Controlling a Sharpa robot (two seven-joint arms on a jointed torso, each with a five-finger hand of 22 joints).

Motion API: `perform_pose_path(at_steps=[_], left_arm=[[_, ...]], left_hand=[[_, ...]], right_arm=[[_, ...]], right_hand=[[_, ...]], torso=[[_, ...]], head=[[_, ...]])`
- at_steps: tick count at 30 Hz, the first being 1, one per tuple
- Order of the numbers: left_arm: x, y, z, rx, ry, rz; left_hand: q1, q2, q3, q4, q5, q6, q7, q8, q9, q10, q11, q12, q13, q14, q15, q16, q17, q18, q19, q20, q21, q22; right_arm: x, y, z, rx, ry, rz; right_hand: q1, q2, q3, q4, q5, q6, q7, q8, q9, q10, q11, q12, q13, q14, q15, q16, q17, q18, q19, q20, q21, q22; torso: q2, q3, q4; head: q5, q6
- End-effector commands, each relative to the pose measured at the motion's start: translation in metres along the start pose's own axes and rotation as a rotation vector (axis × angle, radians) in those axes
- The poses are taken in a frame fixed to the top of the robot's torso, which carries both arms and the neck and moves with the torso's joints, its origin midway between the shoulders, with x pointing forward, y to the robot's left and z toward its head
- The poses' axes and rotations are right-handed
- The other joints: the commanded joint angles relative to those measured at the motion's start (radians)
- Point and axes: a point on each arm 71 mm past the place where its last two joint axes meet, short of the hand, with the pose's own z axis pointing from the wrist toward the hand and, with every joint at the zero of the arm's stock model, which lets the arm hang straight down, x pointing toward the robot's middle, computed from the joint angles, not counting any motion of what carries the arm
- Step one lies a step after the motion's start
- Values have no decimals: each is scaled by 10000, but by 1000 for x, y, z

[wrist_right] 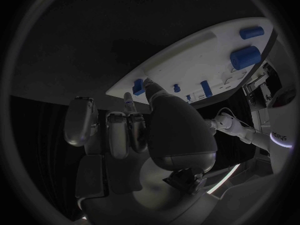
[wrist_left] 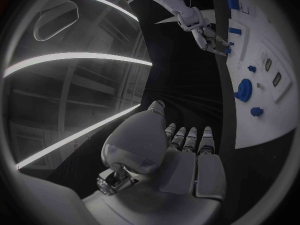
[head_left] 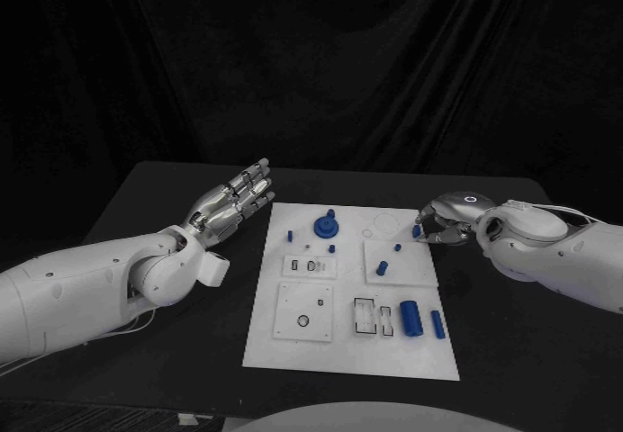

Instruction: Assemble the parts on the task board

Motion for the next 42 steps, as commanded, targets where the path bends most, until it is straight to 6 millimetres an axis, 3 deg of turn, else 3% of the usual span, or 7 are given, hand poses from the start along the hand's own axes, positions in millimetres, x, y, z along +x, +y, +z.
perform_pose_path(at_steps=[1,30,37,42], left_arm=[[2,0,1,82,151,-105],[3,2,1,-62,274,-190],[4,2,1,-111,296,-206],[4,3,1,-158,310,-217]], left_hand=[[68,1,30,0,51,11,68,41,14,22,64,-35,-12,-5,72,-36,-9,37,7,93,-58,-17],[80,5,66,-29,59,10,79,40,14,22,83,-35,-12,-5,103,-36,-9,22,7,110,-58,-17],[83,5,77,-39,60,19,84,42,16,22,92,-35,-12,-5,112,-36,-9,17,7,116,-58,-17],[85,3,106,-62,62,33,146,45,18,22,96,-35,-12,-5,129,-36,-9,7,7,126,-58,-17]], right_arm=[[3,0,1,43,131,-39],[4,6,8,-133,47,-55],[4,7,8,-150,52,-56],[4,7,8,-116,-42,-46]], right_hand=[[-76,-40,-72,9,-55,78,-14,27,19,1076,46,26,2611,1031,3,26,2635,135,22,-28,-49,1732],[-6,10,-69,-20,-78,277,-20,117,95,1076,51,26,2611,1031,18,26,2635,138,16,-12,-69,1728],[296,167,71,-228,666,1377,-150,609,558,1076,-55,26,2611,1031,-59,26,2635,145,17,-68,-95,1728],[493,272,181,-416,907,1861,-214,849,885,1076,-108,26,2611,1031,-102,26,2635,144,16,-111,-102,1728]], torso=[[6,7,3],[-1,-5,-6],[4,-2,-4],[-1,-1,-9]], head=[[2,-13],[-25,-81],[-22,-103],[-17,-117]])
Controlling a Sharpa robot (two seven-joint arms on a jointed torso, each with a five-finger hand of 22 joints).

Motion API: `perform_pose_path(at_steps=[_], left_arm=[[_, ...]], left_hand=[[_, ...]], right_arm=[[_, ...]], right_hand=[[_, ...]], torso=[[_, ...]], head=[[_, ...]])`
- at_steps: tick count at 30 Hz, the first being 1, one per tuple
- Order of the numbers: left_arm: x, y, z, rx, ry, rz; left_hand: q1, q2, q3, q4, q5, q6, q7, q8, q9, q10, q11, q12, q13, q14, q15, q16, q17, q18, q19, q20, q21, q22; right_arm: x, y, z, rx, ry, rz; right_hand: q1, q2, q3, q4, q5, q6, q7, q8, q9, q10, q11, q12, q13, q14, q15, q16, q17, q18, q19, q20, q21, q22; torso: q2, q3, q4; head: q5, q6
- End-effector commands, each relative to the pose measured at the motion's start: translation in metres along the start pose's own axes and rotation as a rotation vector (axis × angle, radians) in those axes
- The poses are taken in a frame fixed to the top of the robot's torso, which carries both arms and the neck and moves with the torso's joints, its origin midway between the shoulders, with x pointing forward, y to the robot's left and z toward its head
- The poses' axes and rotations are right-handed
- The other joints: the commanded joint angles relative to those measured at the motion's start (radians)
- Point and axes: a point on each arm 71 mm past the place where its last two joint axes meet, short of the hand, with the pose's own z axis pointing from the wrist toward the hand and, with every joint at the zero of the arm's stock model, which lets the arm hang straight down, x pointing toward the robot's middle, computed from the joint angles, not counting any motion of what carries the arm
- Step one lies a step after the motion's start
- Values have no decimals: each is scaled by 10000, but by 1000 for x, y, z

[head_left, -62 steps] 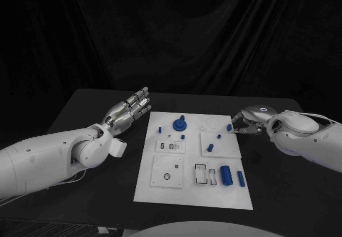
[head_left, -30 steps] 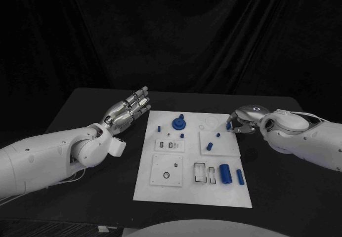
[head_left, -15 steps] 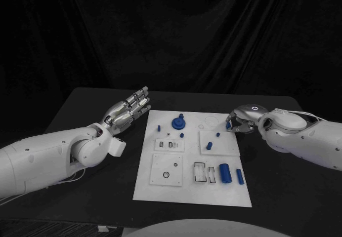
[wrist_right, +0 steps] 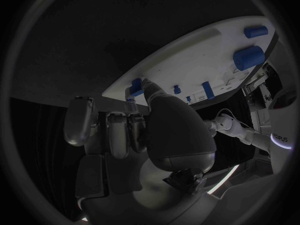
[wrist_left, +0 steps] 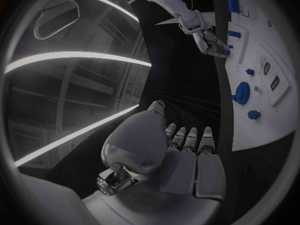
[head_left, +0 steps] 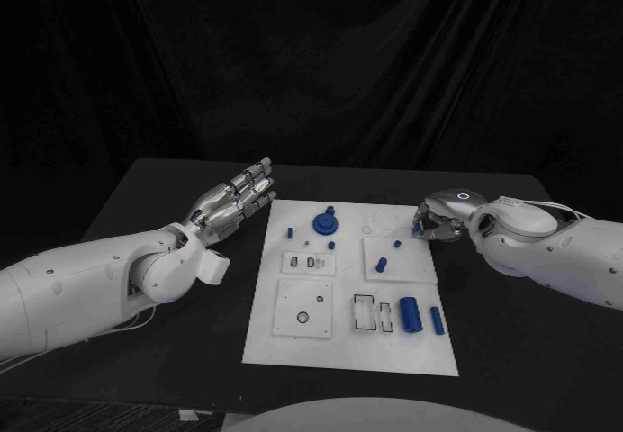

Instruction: Assemble the parts on the task board

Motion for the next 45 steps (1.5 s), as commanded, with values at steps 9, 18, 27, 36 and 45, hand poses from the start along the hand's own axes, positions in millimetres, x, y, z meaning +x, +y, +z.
perform_pose_path(at_steps=[9,18,27,36,45], left_arm=[[3,1,0,-25,194,-138],[2,1,-1,-67,161,-127],[5,2,3,-51,258,-161],[7,3,6,-48,358,-196],[8,4,7,-50,392,-208]], left_hand=[[73,-9,146,-93,82,118,327,65,30,-15,-7,-35,-9,-4,67,-36,-12,-7,6,57,-58,-11],[89,-20,173,-134,108,140,347,69,34,-15,-14,-35,-9,-4,71,-36,-12,-7,6,59,-58,-11],[99,-26,189,-162,125,146,348,70,34,-15,-11,-35,-9,-4,73,-36,-12,-7,6,61,-58,-11],[118,-19,227,-208,144,128,341,65,30,-15,5,-35,-9,-4,78,-36,-12,-8,6,64,-58,-11],[128,-13,251,-232,146,124,336,63,29,-15,14,-35,-9,-4,81,-36,-12,-10,6,66,-58,-11]], right_arm=[[-3,2,-2,-31,-614,123],[-24,21,-4,-348,-1256,1111],[-52,81,8,-1813,-1229,1357],[-40,136,25,-2953,-867,1514],[-21,166,30,-3412,-398,1096]], right_hand=[[466,215,174,-369,124,421,-62,251,461,1039,-99,25,2610,1058,-111,26,2635,127,28,-113,56,1745],[599,158,187,-513,252,496,33,286,664,1039,21,25,2610,1058,-56,26,2635,113,78,-97,111,1757],[576,132,161,-514,127,474,75,257,732,1039,90,25,2610,1058,9,26,2635,116,75,-51,80,1746],[630,67,148,-592,107,527,119,257,815,1039,176,25,2610,1058,74,26,2635,128,62,0,21,1728],[595,16,118,-599,141,507,157,224,844,1039,212,25,2610,1058,105,26,2635,140,42,28,-37,1710]], torso=[[-2,2,5],[1,-13,9],[7,-12,17],[-10,-1,39],[-6,-5,10]], head=[[31,-23],[64,-21],[73,-18],[44,-32],[126,-46]])
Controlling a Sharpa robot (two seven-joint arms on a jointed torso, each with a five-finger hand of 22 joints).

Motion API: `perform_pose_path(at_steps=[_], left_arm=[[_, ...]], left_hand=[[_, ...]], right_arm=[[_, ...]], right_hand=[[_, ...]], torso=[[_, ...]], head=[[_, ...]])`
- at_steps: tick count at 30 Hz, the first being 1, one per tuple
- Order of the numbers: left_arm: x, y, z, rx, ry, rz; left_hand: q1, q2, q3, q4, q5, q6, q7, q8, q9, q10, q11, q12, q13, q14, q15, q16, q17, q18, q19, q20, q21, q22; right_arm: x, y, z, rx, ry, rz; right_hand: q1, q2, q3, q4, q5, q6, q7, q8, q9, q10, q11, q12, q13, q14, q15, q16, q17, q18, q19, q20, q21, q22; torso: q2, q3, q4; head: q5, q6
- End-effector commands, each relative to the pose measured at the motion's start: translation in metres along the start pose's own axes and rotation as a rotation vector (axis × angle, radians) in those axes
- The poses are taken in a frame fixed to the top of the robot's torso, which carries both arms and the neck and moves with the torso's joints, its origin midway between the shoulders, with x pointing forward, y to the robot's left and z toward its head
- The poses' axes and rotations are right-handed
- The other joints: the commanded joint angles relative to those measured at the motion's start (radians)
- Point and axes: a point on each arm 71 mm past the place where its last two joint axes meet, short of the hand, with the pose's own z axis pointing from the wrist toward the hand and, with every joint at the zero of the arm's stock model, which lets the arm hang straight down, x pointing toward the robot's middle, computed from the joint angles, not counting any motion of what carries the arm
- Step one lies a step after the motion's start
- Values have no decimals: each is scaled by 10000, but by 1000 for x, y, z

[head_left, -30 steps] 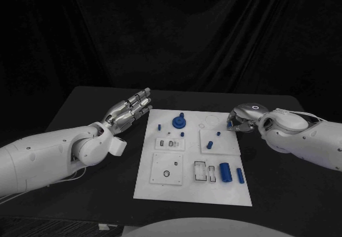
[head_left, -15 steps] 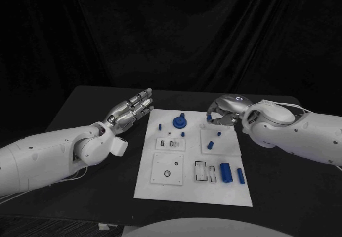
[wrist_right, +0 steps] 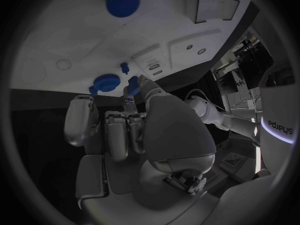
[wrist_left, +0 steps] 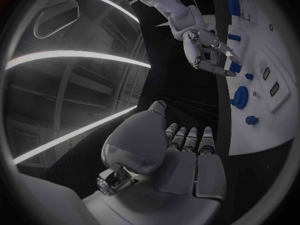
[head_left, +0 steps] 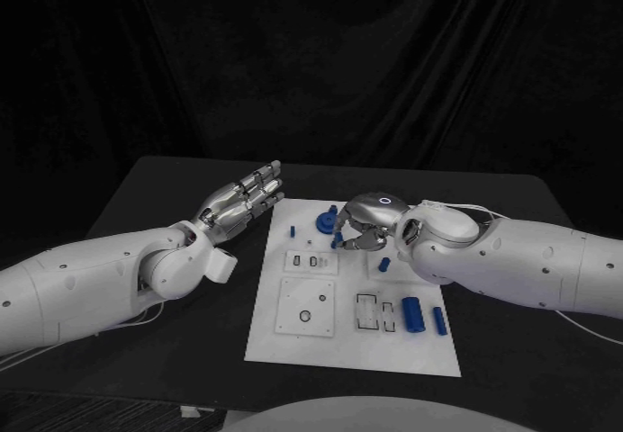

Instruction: Assemble the parts on the task board

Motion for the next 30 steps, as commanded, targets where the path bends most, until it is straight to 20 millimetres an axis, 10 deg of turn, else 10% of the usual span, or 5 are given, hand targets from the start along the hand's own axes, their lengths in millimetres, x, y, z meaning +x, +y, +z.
perform_pose_path(at_steps=[1,30], left_arm=[[2,0,1,120,159,-103],[4,1,3,104,230,-146]], left_hand=[[88,26,44,-25,66,-13,54,25,9,-14,15,-35,-17,-4,82,-36,-17,-10,6,67,-58,-15],[105,36,105,-83,69,-27,56,20,6,-14,33,-35,-17,-4,92,-36,-17,-14,6,72,-58,-15]], right_arm=[[7,3,1,-35,337,-350],[27,10,8,23,993,-348]], right_hand=[[38,-85,-3,-43,47,110,-54,3,683,1041,73,26,2610,1030,82,26,2635,147,-4,70,-83,1708],[-79,-121,-20,-31,119,-77,31,-185,717,1041,150,26,2610,1030,154,26,2635,180,-71,146,-237,1664]], torso=[[0,-8,-22],[3,-4,-32]], head=[[20,-15],[56,-86]])
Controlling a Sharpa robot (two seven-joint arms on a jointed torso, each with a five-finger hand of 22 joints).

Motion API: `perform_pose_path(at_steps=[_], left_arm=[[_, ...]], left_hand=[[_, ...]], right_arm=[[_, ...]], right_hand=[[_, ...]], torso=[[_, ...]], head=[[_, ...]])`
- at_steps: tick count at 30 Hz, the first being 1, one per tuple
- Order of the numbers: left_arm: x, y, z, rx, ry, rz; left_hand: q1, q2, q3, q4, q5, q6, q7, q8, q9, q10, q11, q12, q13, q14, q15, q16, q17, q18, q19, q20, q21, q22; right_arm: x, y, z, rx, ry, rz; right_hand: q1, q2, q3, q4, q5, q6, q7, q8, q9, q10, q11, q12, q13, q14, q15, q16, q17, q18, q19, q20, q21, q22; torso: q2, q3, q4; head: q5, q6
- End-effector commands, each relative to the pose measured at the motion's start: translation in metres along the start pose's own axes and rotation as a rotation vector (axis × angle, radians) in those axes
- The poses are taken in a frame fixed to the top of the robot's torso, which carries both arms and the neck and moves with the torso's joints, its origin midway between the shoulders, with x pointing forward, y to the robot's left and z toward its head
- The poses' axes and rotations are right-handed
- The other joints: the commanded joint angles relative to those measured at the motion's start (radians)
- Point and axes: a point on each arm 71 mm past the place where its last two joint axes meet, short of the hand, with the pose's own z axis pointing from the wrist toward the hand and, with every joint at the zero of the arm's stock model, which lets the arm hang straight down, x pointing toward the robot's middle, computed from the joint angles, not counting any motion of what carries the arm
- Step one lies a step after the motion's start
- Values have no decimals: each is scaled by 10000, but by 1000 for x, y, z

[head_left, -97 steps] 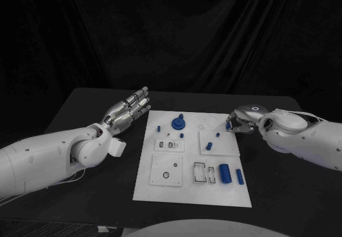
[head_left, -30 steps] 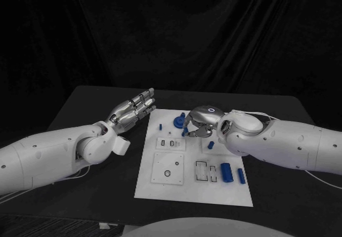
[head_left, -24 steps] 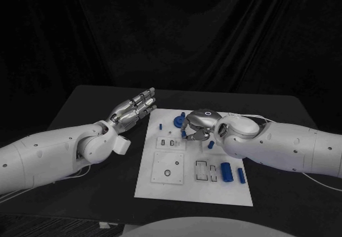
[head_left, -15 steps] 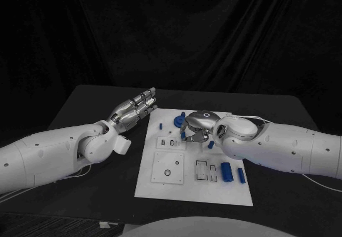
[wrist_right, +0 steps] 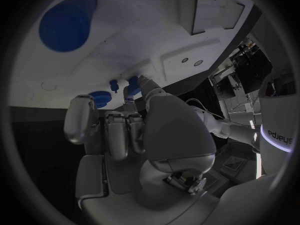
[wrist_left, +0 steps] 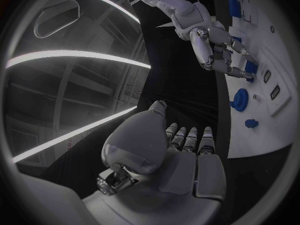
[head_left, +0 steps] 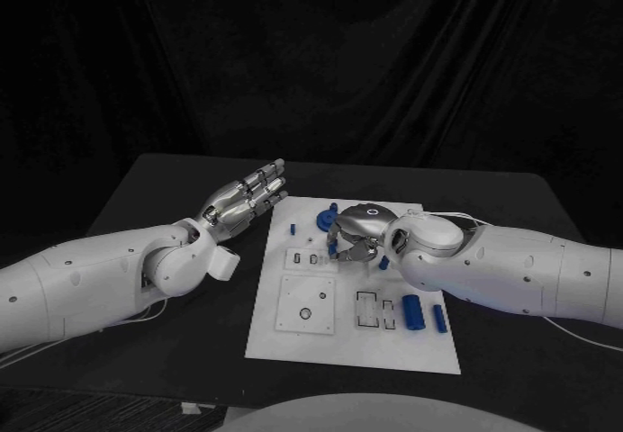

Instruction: Assemble the parts on the task board

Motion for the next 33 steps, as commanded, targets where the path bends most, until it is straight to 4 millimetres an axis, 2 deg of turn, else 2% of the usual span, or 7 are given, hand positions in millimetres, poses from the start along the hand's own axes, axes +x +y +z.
perform_pose_path(at_steps=[1,16,21,22,33], left_arm=[[2,0,1,124,140,-91],[2,1,1,115,161,-107],[2,1,1,113,155,-105],[2,1,1,112,155,-105],[2,1,1,95,143,-99]], left_hand=[[65,-4,50,-29,33,-27,56,20,8,-14,34,-35,-11,-4,93,-36,-11,-13,7,72,-58,-17],[66,-2,71,-47,34,-33,58,18,7,-14,40,-35,-11,-4,95,-36,-11,-14,7,73,-58,-17],[66,-2,71,-47,34,-33,58,18,7,-14,40,-35,-11,-4,95,-36,-11,-14,7,73,-58,-17],[66,-2,71,-47,34,-33,58,18,7,-14,40,-35,-11,-4,95,-36,-11,-14,7,73,-58,-17],[66,-2,71,-47,34,-33,58,18,7,-14,40,-35,-11,-4,95,-36,-11,-14,7,73,-58,-17]], right_arm=[[6,-2,0,239,353,-88],[9,-2,1,175,516,-96],[9,-2,1,125,574,-99],[9,-1,1,116,581,-99],[10,-1,1,59,649,-105]], right_hand=[[-34,-76,10,-34,19,-87,35,-68,714,1041,82,26,2610,1032,89,26,2635,184,-9,81,-48,1653],[-162,-200,-18,-49,-106,-482,144,-427,673,1041,119,26,2610,1032,130,26,2635,206,-57,143,-142,1632],[-229,-287,-60,-44,-384,-666,181,-609,620,1041,110,26,2610,1032,131,26,2635,210,-61,155,-156,1630],[-252,-314,-79,-38,-542,-827,203,-730,579,1041,102,26,2610,1032,126,26,2635,210,-59,154,-158,1631],[-386,-369,-194,46,-1028,-1162,232,-915,471,1041,107,26,2610,1032,129,26,2635,210,-52,157,-167,1633]], torso=[[4,0,-5],[5,2,-5],[7,1,-3],[6,2,-5],[3,-1,-6]], head=[[14,-17],[-1,-34],[-3,-23],[-6,-24],[-6,-36]])
